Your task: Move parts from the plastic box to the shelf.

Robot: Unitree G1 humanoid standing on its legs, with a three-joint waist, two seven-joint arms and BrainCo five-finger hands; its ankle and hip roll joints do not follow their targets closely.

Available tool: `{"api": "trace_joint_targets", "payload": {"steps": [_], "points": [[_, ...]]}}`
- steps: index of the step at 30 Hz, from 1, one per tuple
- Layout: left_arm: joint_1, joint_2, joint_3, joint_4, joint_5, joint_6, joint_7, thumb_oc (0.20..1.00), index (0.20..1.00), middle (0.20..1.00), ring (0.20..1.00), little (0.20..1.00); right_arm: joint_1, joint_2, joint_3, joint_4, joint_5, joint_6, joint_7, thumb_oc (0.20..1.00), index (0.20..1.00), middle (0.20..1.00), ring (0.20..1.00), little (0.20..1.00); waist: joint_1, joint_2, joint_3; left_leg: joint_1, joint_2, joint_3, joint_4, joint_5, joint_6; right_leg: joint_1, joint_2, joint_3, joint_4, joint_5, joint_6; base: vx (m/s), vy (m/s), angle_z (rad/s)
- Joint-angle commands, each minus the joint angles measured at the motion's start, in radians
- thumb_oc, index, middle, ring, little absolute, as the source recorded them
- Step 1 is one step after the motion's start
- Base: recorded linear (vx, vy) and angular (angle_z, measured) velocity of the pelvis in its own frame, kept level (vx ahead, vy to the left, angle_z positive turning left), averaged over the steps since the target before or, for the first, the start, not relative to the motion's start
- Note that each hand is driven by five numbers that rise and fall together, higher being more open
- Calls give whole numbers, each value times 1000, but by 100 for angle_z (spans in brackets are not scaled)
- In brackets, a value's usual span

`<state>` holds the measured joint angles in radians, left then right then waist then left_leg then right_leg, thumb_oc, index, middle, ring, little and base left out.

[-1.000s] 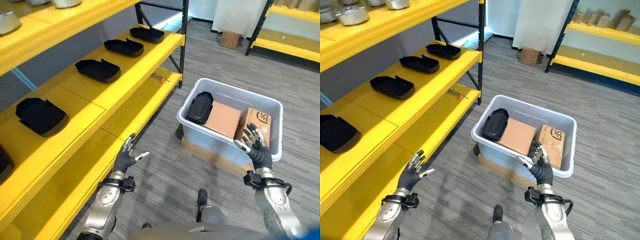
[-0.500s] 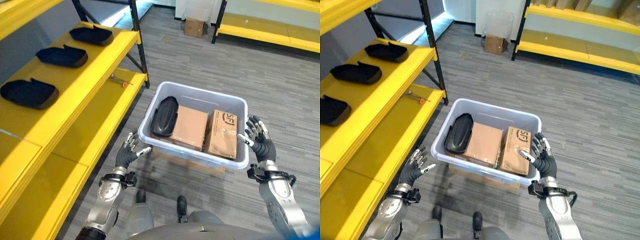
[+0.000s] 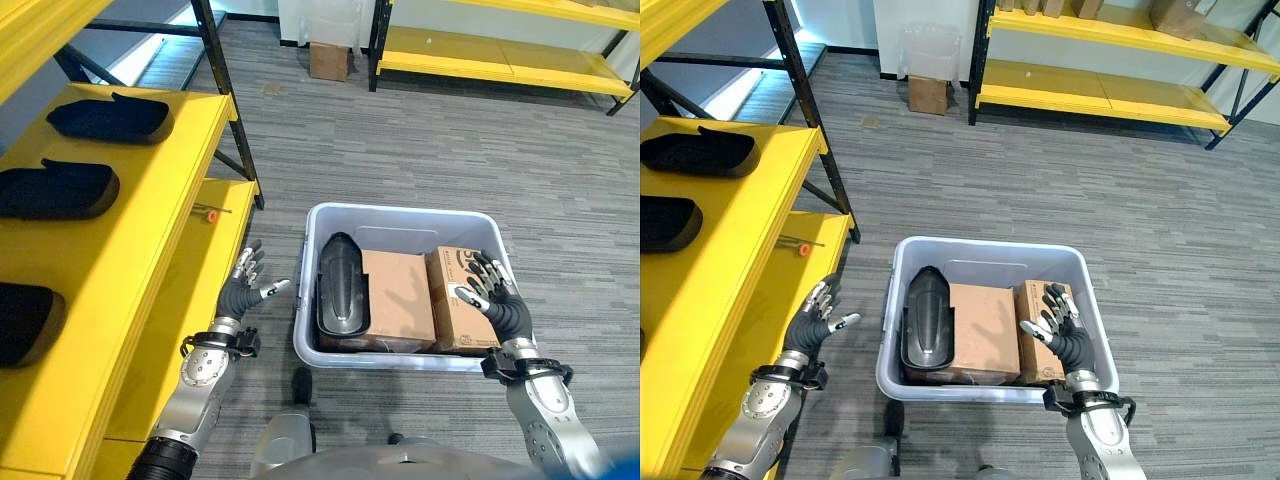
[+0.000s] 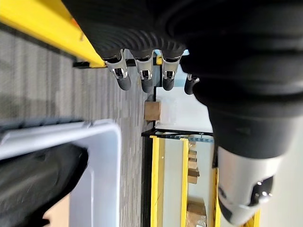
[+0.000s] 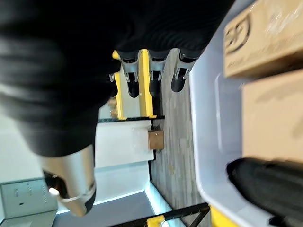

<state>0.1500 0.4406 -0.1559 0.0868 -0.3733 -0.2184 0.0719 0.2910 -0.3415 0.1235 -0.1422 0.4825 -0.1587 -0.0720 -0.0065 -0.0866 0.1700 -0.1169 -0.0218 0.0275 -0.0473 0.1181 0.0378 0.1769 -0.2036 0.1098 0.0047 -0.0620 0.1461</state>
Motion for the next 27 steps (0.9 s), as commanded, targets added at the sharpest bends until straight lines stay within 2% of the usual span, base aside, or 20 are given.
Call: {"api": "trace_joint_targets", "payload": {"steps": [1, 2, 3, 4, 6, 7, 8, 9, 11, 12, 13, 14, 15, 16, 22, 23, 24, 27], "points": [[52, 12, 7, -80, -3, -56, -3, 1000, 1000, 1000, 1000, 1000, -46, -38, -44, -40, -15, -33, 4, 1000, 1000, 1000, 1000, 1000, 7, 18, -62, -75, 69, -2, 119, -69, -57, -71, -15, -23, 46, 50, 25, 97, 156, -15], [52, 12, 7, -80, -3, -56, -3, 1000, 1000, 1000, 1000, 1000, -46, -38, -44, -40, -15, -33, 4, 1000, 1000, 1000, 1000, 1000, 7, 18, -62, -75, 69, -2, 119, -69, -57, -72, -15, -22, 46, 50, 25, 71, 138, -18], [50, 20, 5, -78, -5, -53, -3, 1000, 1000, 1000, 1000, 1000, -54, -37, -41, -35, -15, -31, -2, 1000, 1000, 1000, 1000, 1000, 5, 17, -59, -70, 56, 8, 119, -82, -44, -94, -23, -21, 70, 89, 36, 37, 95, -13], [50, 20, 5, -78, -5, -53, -3, 1000, 1000, 1000, 1000, 1000, -54, -37, -41, -35, -15, -31, -2, 1000, 1000, 1000, 1000, 1000, 6, 17, -59, -70, 56, 10, 118, -83, -44, -94, -24, -20, 71, 89, 36, 79, 183, -4], [49, 27, 14, -82, -4, -48, 3, 1000, 1000, 1000, 1000, 1000, -67, -28, -35, -30, -7, -29, -5, 1000, 1000, 1000, 1000, 1000, 12, 17, -55, -40, 42, 20, 97, -96, -29, -124, -32, -38, 111, 145, 49, 44, 109, -3], [49, 27, 14, -82, -4, -48, 3, 1000, 1000, 1000, 1000, 1000, -68, -28, -35, -30, -7, -29, -5, 1000, 1000, 1000, 1000, 1000, 13, 17, -55, -39, 42, 21, 96, -95, -29, -124, -32, -37, 111, 145, 49, -1, 78, -25], [43, 29, 21, -82, -4, -45, 12, 1000, 1000, 1000, 1000, 1000, -88, -21, -23, -23, -8, -27, -12, 1000, 1000, 1000, 1000, 1000, 22, 23, -45, -17, 45, 37, 80, -101, -25, -153, -38, -99, 142, 160, 47, -3, 57, -31], [43, 29, 21, -82, -4, -45, 12, 1000, 1000, 1000, 1000, 1000, -89, -21, -23, -23, -8, -27, -12, 1000, 1000, 1000, 1000, 1000, 22, 23, -44, -15, 45, 37, 78, -101, -25, -152, -38, -99, 143, 160, 47, -9, 87, -37], [44, 27, 32, -80, -5, -43, 23, 1000, 1000, 1000, 1000, 1000, -109, -17, -11, -16, -3, -31, -17, 1000, 1000, 1000, 1000, 1000, 42, 26, -39, 10, 56, 67, 63, -107, -28, -157, -34, -226, 137, 128, 38, 14, 53, -52], [47, 22, 31, -75, -9, -41, 17, 1000, 1000, 1000, 1000, 1000, -114, -22, -10, -12, 0, -31, -19, 1000, 1000, 1000, 1000, 1000, 29, 33, -37, 36, 64, 68, 40, -100, -31, -174, 41, -209, 115, 49, 14, 36, 27, -62], [47, 22, 31, -75, -9, -41, 17, 1000, 1000, 1000, 1000, 1000, -114, -22, -10, -12, 0, -31, -19, 1000, 1000, 1000, 1000, 1000, 30, 33, -37, 37, 64, 68, 40, -100, -31, -173, 41, -208, 115, 49, 14, 42, -1, -52], [51, 21, 32, -66, -16, -45, 22, 1000, 1000, 1000, 1000, 1000, -110, -32, -10, -9, 6, -37, -12, 1000, 1000, 1000, 1000, 1000, 23, 31, -28, 40, 64, 64, 41, -99, -31, -188, 82, -185, 105, 15, -13, 22, -19, -27], [60, 20, 39, -80, -15, -41, 19, 1000, 1000, 1000, 1000, 1000, -101, -28, -11, -15, 12, -35, -18, 1000, 1000, 1000, 1000, 1000, 25, 31, -24, 48, 63, 61, 45, -98, -34, -167, 68, -201, 97, 2, -17, 21, -78, -8], [65, 6, 35, -67, -3, -36, 15, 1000, 1000, 1000, 1000, 1000, -95, -36, -15, -31, 9, -34, -14, 1000, 1000, 1000, 1000, 1000, 22, 28, -21, 58, 67, 59, 42, -93, -40, -143, 85, -188, 77, -5, -34, 10, -68, 9], [97, -19, 41, -78, -16, -31, -1, 1000, 1000, 1000, 1000, 1000, -63, -60, -40, -45, 17, -34, -3, 1000, 1000, 1000, 1000, 1000, 24, 19, -24, 80, 96, 52, 29, -66, -72, -94, 116, -208, 12, -8, -56, -9, -165, 11], [102, -18, 39, -74, -15, -25, -4, 1000, 1000, 1000, 1000, 1000, -54, -71, -48, -49, 18, -33, 2, 1000, 1000, 1000, 1000, 1000, 22, 18, -20, 74, 109, 41, 30, -50, -82, -90, 134, -213, 10, -15, -69, -44, -179, 14], [102, -18, 39, -74, -15, -25, -4, 1000, 1000, 1000, 1000, 1000, -53, -71, -48, -49, 18, -33, 2, 1000, 1000, 1000, 1000, 1000, 21, 18, -20, 73, 109, 40, 30, -50, -83, -90, 134, -214, 10, -15, -70, -85, -221, 11], [93, -25, 28, -66, -12, -21, -8, 1000, 1000, 1000, 1000, 1000, -40, -91, -67, -49, 23, -39, 4, 1000, 1000, 1000, 1000, 1000, 19, 19, 5, 20, 130, 23, 44, -2, -111, -95, 154, -241, 3, -24, -88, -108, -164, 16]]}}
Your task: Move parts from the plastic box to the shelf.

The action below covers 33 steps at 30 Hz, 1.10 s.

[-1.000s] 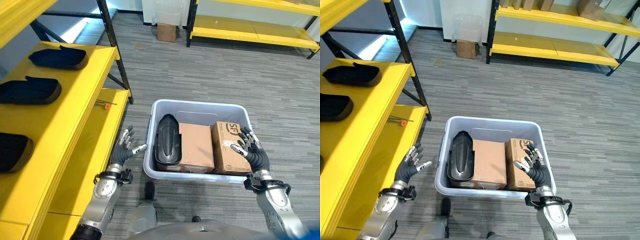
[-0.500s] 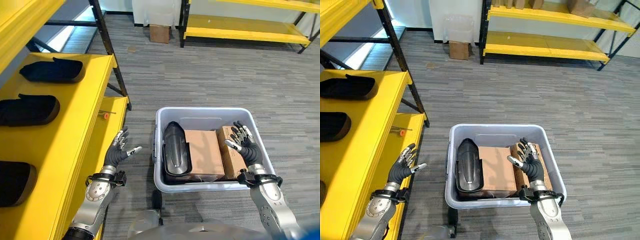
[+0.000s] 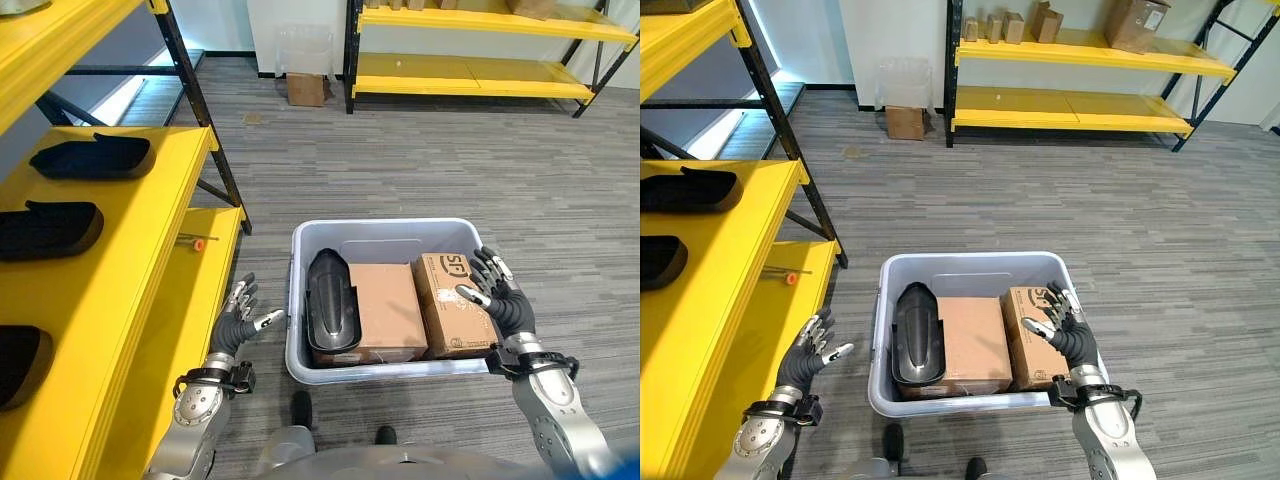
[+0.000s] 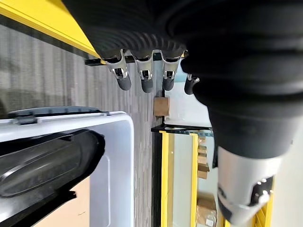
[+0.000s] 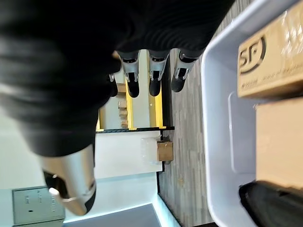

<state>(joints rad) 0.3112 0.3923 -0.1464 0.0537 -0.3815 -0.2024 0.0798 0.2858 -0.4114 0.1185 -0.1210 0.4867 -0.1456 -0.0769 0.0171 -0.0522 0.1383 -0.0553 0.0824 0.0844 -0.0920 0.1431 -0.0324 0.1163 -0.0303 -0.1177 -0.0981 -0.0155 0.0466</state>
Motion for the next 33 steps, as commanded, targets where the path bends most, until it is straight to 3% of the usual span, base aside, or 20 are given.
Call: {"api": "trace_joint_targets", "payload": {"steps": [1, 4, 6, 8, 10, 11, 16, 23, 30, 33], "points": [[-73, 23, 15, -30, -2, -38, -19, 1000, 1000, 1000, 1000, 1000, -31, -28, -69, -73, 21, -55, 10, 1000, 1000, 1000, 1000, 1000, -9, -17, 46, -63, 26, -37, 115, -26, -45, -38, -19, -25, 113, -72, 7, -111, -114, 35], [-78, 22, 13, -36, 10, -43, -22, 1000, 1000, 1000, 1000, 1000, -26, -49, -86, -75, 17, -62, 13, 1000, 1000, 1000, 1000, 1000, -16, -23, 65, -92, 37, -73, 192, -53, -57, -58, -25, -30, 143, -79, -4, -80, -52, 37], [-80, 23, 14, -48, 8, -42, -23, 1000, 1000, 1000, 1000, 1000, -28, -51, -85, -73, 18, -67, 5, 1000, 1000, 1000, 1000, 1000, -21, -27, 65, -59, 121, -94, 182, -29, -67, -77, -40, -11, 171, -81, 3, -29, 57, -3], [-85, 26, 16, -51, 6, -40, -21, 1000, 1000, 1000, 1000, 1000, -37, -49, -77, -71, 23, -67, 2, 1000, 1000, 1000, 1000, 1000, -23, -17, 63, -30, 175, -119, 151, 20, -78, -96, -50, -3, 190, -86, 14, 35, 126, -33], [-89, 27, 20, -54, 6, -41, -18, 1000, 1000, 1000, 1000, 1000, -44, -47, -72, -71, 30, -68, 3, 1000, 1000, 1000, 1000, 1000, -23, -8, 60, -18, 173, -147, 128, 18, -81, -103, -52, 4, 194, -89, 23, 60, 118, -11], [-90, 23, 23, -54, -5, -47, -20, 1000, 1000, 1000, 1000, 1000, -52, -48, -62, -78, 36, -66, 12, 1000, 1000, 1000, 1000, 1000, -27, 11, 47, 4, 157, -149, 94, -22, -87, -97, -58, 19, 186, -88, 32, 91, 156, 4], [-106, 49, 25, -75, 10, -62, -21, 1000, 1000, 1000, 1000, 1000, -56, -33, -54, -83, 36, -65, 11, 1000, 1000, 1000, 1000, 1000, -31, 29, 47, 16, 122, -81, 103, -86, -81, -81, -110, 33, 156, -63, 53, 68, 208, -6], [-250, 93, -33, -101, 50, -85, 15, 1000, 1000, 1000, 1000, 1000, -76, -26, -45, -97, 39, -71, -5, 1000, 1000, 1000, 1000, 1000, -58, 3, 79, -36, 84, -39, 140, -124, -69, -136, -161, 56, 148, -28, 83, -28, 142, -12], [-400, 93, -118, -116, 84, -97, 64, 1000, 1000, 1000, 1000, 1000, -141, -26, -16, -128, 39, -95, -47, 1000, 1000, 1000, 1000, 1000, -77, -21, 144, -107, 92, -24, 173, -122, -70, -227, -153, 81, 171, -9, 83, -111, -4, -10], [-507, 82, -168, -111, 136, -110, 122, 1000, 1000, 1000, 1000, 1000, -205, -27, 8, -152, 6, -116, -91, 1000, 1000, 1000, 1000, 1000, -90, -39, 201, -159, 108, -4, 194, -120, -72, -318, -134, 113, 208, 3, 80, -145, -36, -24]]}}
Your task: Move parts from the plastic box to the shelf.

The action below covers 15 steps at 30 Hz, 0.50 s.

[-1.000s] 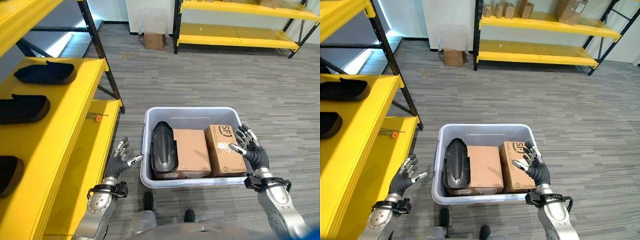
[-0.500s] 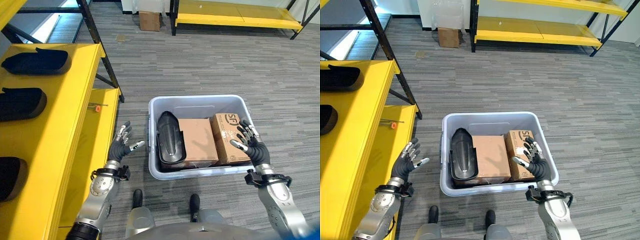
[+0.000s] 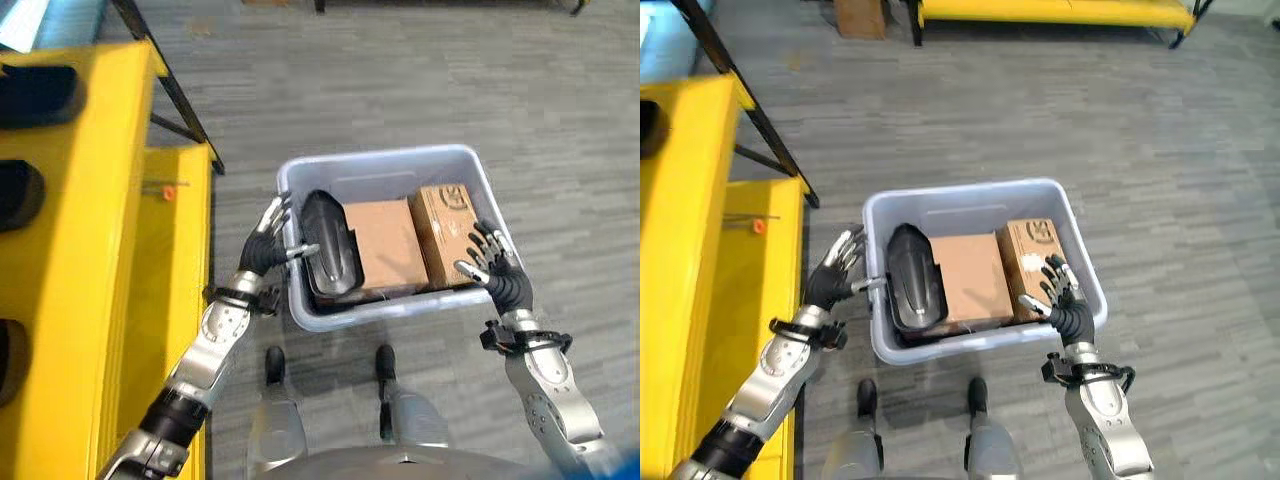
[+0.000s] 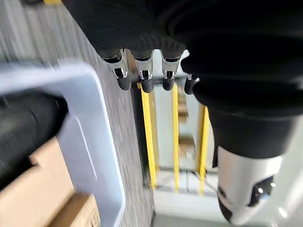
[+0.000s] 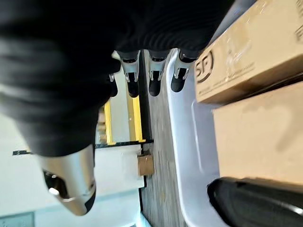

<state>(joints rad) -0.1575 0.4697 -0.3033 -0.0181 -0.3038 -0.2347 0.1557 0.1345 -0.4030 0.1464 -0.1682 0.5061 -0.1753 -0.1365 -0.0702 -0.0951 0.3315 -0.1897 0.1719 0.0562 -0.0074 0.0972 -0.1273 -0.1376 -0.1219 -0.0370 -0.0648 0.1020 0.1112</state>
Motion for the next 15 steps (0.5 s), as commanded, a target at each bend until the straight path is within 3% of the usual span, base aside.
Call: {"api": "trace_joint_targets", "payload": {"steps": [1, 8, 13, 15], "points": [[-72, -2, -30, -28, 78, -80, 63, 1000, 1000, 1000, 1000, 1000, -69, -37, -15, -109, -18, -90, -43, 1000, 1000, 1000, 1000, 1000, -8, 1, 22, -37, 22, 31, 114, -71, 21, -85, -39, 38, 185, -112, 15, -106, -28, -30], [-202, -51, -86, 58, 166, -74, 163, 1000, 1000, 1000, 1000, 1000, -120, -26, 14, -120, -29, -119, -98, 1000, 1000, 1000, 1000, 1000, -38, -13, 77, -87, 37, 58, 114, -51, 13, -173, -17, 64, 215, -104, 11, -56, -32, -18], [-267, -79, -81, 120, 196, -71, 235, 1000, 1000, 1000, 1000, 1000, -139, -23, 33, -115, -39, -135, -126, 1000, 1000, 1000, 1000, 1000, -52, -19, 106, -106, 46, 66, 111, -42, 8, -213, -4, 75, 227, -97, 8, -33, -41, -9], [-299, -86, -56, 162, 251, -49, 313, 1000, 1000, 1000, 1000, 1000, -150, -20, 45, -118, -39, -147, -144, 1000, 1000, 1000, 1000, 1000, -56, -27, 120, -117, 51, 72, 111, -35, 4, -228, 2, 75, 228, -90, 8, -23, -56, -15]]}}
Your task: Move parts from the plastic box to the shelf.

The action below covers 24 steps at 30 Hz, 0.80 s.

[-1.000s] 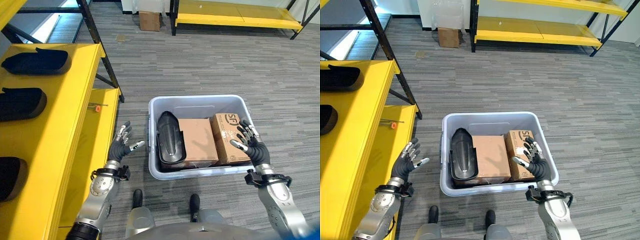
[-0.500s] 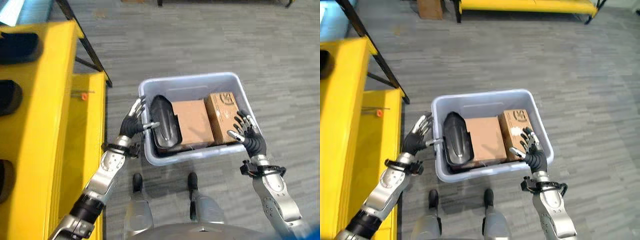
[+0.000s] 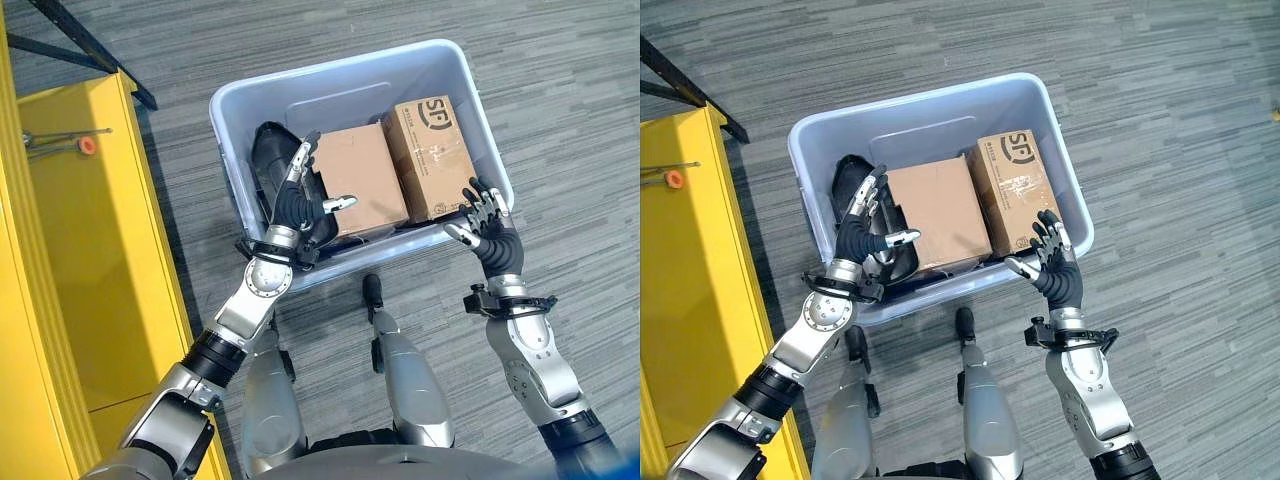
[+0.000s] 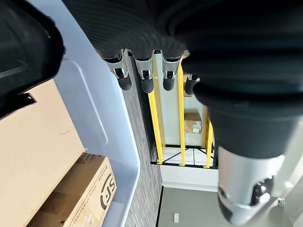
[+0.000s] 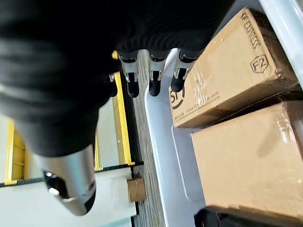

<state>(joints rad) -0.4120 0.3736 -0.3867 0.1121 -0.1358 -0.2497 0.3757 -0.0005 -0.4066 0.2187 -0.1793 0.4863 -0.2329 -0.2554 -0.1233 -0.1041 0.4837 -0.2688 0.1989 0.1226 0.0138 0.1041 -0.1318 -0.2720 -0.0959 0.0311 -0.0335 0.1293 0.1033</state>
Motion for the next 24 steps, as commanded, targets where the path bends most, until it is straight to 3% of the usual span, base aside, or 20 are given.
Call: {"api": "trace_joint_targets", "payload": {"steps": [1, 11, 24], "points": [[-49, 8, 32, 39, 100, -30, 108, 1000, 1000, 1000, 1000, 1000, -17, -17, -29, -106, -19, -90, -29, 1000, 1000, 1000, 1000, 1000, -5, -20, -29, -40, 24, 6, 90, -42, 8, -99, -21, 9, 199, -116, 15, -16, -23, -7], [-85, -1, 97, 91, 146, -12, 236, 1000, 1000, 1000, 1000, 1000, -20, -19, -19, -106, -5, -108, -54, 1000, 1000, 1000, 1000, 1000, -10, -40, -3, -55, 33, 14, 93, -40, 0, -116, -10, 8, 202, -113, 10, -3, -9, -2], [-214, -17, 85, 356, 112, 14, 309, 1000, 1000, 1000, 1000, 1000, -22, -30, 15, -113, 28, -127, -53, 1000, 1000, 1000, 1000, 1000, -49, -79, 0, -107, 41, 25, 108, -35, -8, -174, 10, 22, 206, -95, 10, -2, 0, -2]]}}
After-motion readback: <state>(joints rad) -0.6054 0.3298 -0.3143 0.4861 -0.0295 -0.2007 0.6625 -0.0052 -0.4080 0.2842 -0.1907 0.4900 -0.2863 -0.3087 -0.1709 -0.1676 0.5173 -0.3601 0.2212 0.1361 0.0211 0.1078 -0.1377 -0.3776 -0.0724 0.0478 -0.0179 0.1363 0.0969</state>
